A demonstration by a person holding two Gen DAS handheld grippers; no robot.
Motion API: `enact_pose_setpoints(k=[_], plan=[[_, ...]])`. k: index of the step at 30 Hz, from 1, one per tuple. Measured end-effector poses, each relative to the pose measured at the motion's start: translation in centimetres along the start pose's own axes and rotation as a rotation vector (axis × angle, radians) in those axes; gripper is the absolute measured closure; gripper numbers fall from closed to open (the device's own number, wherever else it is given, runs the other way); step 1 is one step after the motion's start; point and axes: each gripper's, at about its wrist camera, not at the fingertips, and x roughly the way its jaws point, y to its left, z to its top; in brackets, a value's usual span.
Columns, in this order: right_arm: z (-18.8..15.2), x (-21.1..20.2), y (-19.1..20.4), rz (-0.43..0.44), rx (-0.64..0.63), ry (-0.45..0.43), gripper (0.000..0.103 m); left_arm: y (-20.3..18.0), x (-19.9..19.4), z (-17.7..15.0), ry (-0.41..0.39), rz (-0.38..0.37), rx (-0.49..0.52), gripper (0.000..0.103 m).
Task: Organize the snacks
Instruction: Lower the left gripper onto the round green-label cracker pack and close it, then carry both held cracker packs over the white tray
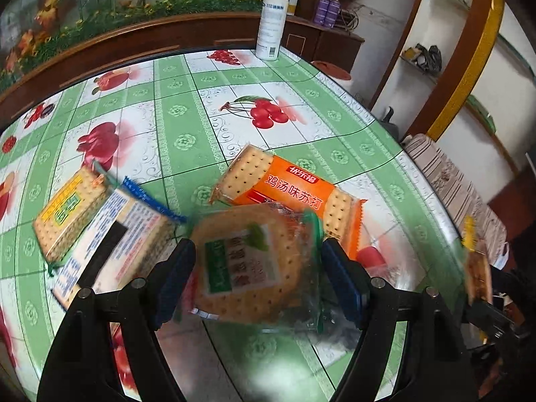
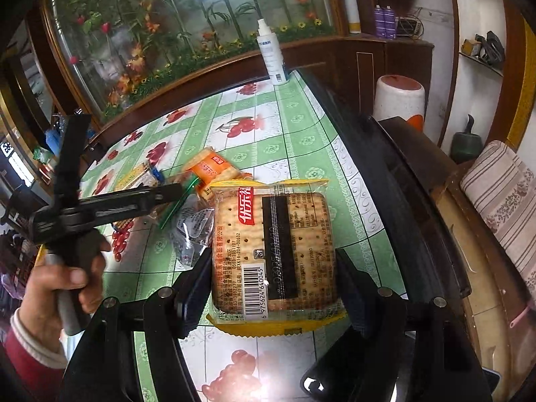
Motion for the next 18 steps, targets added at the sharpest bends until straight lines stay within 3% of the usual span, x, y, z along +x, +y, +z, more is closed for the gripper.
enact_pose_setpoints(k=[4,6,9,11,18], plan=[[-0.3,0.0,-0.1,0.010,0.004,-0.002,0.032,-0.2,0.4,0.2,0.003,0.028,0.022,0.025],[-0.3,-0.1,-0.2,0.013,0.011,-0.005,0.032,-0.2,0.1,0.0,-0.011,0.042,0.028,0.038],[-0.1,-0.3,-0.4,0.016,0.021,-0.019,0.032,-0.3,-0.6,-0.1,-0.035,0.029,0.037,0.066],[-0.2,-0.6,-0.3,0.022,0.022,-0.029,0.032,-0.7,-1.1,-0.2,-0.042,0.022,0.053,0.102],[-0.5,-1.9,0.9,0.043,0.004,-0.058,0.032,0.0,-1.5,-2.5,-0.042,-0.006,0.032,0.103]])
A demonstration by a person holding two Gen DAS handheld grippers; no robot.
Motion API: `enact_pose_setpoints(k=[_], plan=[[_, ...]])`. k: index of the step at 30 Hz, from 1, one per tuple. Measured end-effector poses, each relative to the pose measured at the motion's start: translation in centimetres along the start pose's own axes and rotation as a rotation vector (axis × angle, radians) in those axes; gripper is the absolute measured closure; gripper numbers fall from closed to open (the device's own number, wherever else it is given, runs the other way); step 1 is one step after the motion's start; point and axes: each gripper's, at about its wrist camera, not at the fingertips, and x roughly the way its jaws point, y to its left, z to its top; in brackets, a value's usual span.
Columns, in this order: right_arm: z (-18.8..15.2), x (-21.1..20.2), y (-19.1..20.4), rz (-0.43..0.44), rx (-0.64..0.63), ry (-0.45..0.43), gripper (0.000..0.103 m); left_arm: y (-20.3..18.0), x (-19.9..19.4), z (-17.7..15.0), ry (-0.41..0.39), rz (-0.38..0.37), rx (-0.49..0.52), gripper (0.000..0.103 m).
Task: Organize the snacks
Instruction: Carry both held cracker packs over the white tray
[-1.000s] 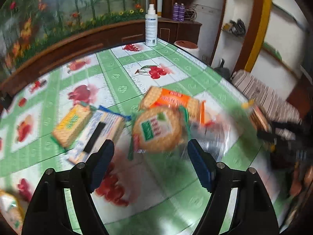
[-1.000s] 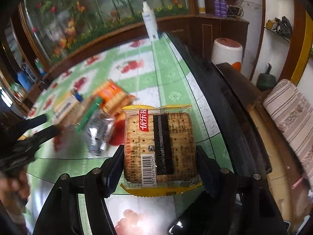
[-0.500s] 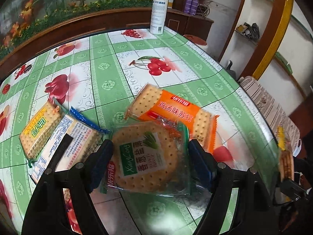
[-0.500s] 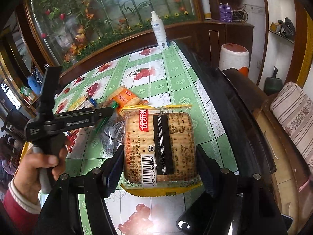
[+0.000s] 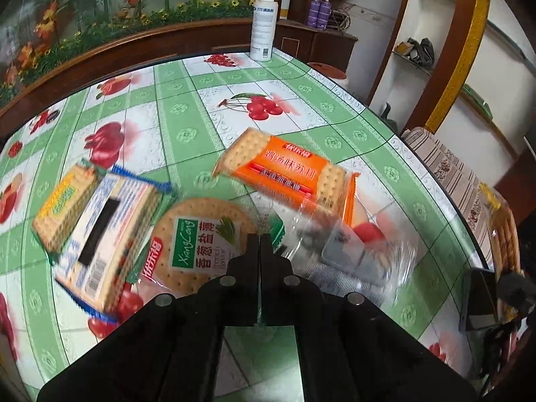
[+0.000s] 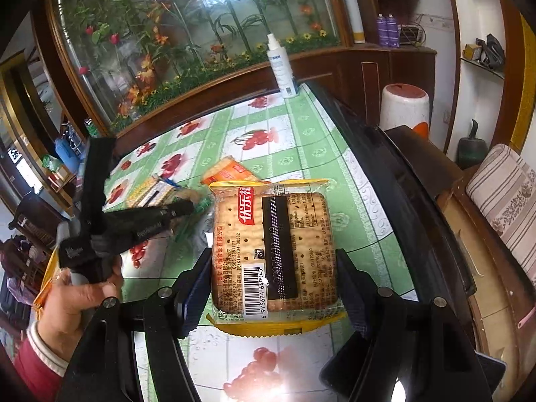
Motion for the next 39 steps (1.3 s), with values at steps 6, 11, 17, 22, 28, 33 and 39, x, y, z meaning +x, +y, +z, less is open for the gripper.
enact_pose_setpoints(k=[6,11,17,22,28,33,39], plan=[[-0.3,-0.7,1.2,0.021,-0.017,-0.014,0.032,1.2,-1.5,-1.2,-0.010,-0.036,0.001,0.103],[-0.5,-1.0,1.8,0.042,-0.026,-0.017,0.032,1.9,-4.7,-2.6,-0.077,-0.055,-0.001,0.103],[-1.0,-1.0,2.4,0.069,-0.034,-0.011,0.032,2.7,-9.1,-4.6,-0.152,-0.076,-0.038,0.103],[-1.6,-0.9,3.6,0.101,-0.045,0.002,0.032,3.9,-12.2,-6.4,-0.195,-0.092,-0.085,0.103],[-2.4,-0.7,6.1,0.134,-0.078,0.014,0.032,5.3,-16.0,-8.3,-0.251,-0.059,-0.129,0.103],[-3.1,-0.3,9.0,0.169,-0.117,0.023,0.032,7.1,-18.4,-10.2,-0.285,0.006,-0.183,0.103],[-4.4,0.7,13.5,0.217,-0.187,0.057,0.032,9.8,-20.3,-12.4,-0.300,0.101,-0.245,0.103]])
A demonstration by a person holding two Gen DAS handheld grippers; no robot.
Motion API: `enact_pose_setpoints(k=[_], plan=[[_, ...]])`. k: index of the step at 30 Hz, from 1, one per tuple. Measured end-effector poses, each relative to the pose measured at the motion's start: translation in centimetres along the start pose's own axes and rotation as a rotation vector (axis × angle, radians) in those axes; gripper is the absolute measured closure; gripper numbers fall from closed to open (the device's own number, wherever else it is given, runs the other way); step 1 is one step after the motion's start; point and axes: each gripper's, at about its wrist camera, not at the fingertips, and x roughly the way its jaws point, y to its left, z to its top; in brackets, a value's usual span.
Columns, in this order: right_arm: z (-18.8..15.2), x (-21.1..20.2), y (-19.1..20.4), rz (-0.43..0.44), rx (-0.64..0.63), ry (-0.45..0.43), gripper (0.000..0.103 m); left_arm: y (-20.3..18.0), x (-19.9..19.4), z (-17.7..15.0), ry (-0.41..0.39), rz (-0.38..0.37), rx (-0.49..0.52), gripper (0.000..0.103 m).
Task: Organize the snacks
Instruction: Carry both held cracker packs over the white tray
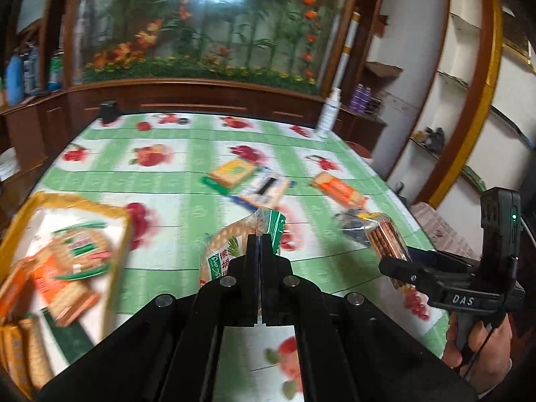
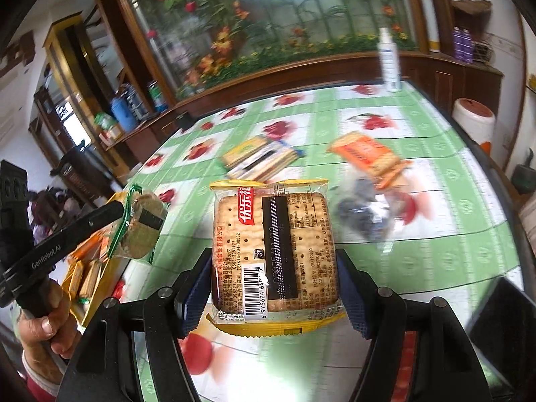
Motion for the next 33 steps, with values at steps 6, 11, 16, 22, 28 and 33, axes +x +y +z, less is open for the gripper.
enact_pose_setpoints(k=[6,11,16,22,28,33], plan=[[-0.3,1.6,4.3,0.049,-0.063,0.029,0.032,2.1,-2.6,-0.2,-0.049,0.086,-0.013,0.103],[-0.2,2.5,7.8,0.086,-0.119,0.040,0.033,3.6,-4.7,-0.2,-0.094,0.153,-0.020,0.103],[0.3,3.4,11.9,0.131,-0.185,0.043,0.033,6.1,-6.5,-0.6,-0.119,0.219,-0.048,0.103],[0.3,5.0,16.8,0.197,-0.255,0.060,0.033,9.9,-8.2,-1.4,-0.131,0.295,-0.103,0.103],[0.0,6.8,21.5,0.273,-0.312,0.074,0.033,12.4,-9.0,-2.1,-0.132,0.352,-0.137,0.103],[0.0,8.6,24.7,0.312,-0.346,0.083,0.033,14.1,-9.4,-2.7,-0.130,0.375,-0.160,0.103]])
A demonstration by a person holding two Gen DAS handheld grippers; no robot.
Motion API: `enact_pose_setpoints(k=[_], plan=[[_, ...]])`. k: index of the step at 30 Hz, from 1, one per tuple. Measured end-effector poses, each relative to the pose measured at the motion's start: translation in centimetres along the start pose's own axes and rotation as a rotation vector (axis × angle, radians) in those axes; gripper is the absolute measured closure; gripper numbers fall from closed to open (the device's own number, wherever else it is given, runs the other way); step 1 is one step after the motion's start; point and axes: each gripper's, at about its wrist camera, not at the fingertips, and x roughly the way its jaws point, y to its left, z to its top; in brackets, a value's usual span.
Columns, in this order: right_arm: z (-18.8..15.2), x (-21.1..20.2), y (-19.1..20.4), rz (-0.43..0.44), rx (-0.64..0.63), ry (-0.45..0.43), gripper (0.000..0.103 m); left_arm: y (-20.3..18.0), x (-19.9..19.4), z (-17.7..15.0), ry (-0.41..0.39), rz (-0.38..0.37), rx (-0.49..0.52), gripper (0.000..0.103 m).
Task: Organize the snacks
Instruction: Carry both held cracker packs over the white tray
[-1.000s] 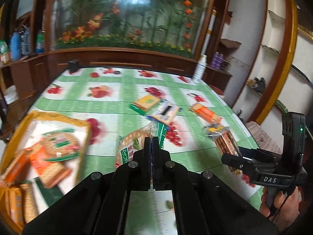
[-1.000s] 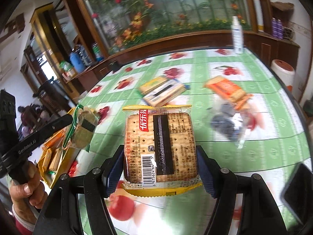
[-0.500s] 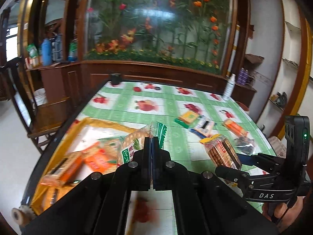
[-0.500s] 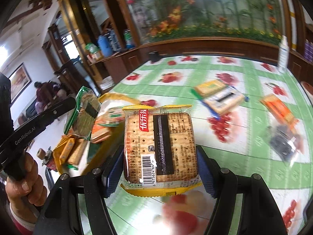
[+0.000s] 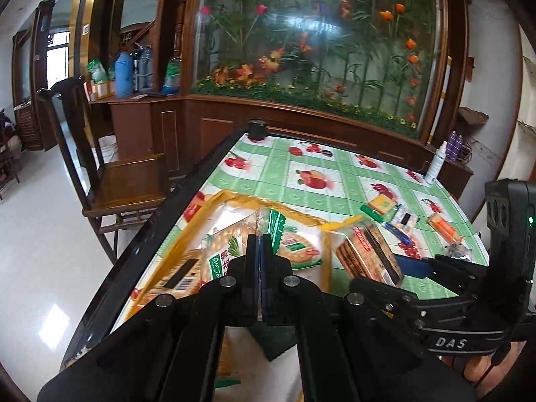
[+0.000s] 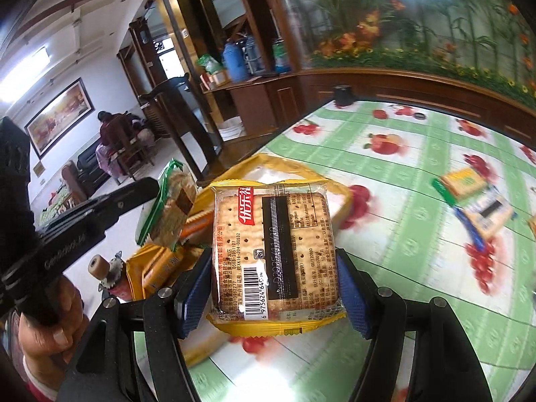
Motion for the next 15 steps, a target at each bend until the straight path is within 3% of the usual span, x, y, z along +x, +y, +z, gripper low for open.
enact_pose_setpoints(k=[9,15], plan=[[1.5,3.0,1.2,0.015,0.004,0.002,0.033,1.5,-0.1,0.1,-0.017,0.053,0.005,0.103],[2.3,4.5,0.9,0.012,0.023,0.001,0.033,1.7,-0.2,0.0,-0.019,0.045,0.002,0.103]])
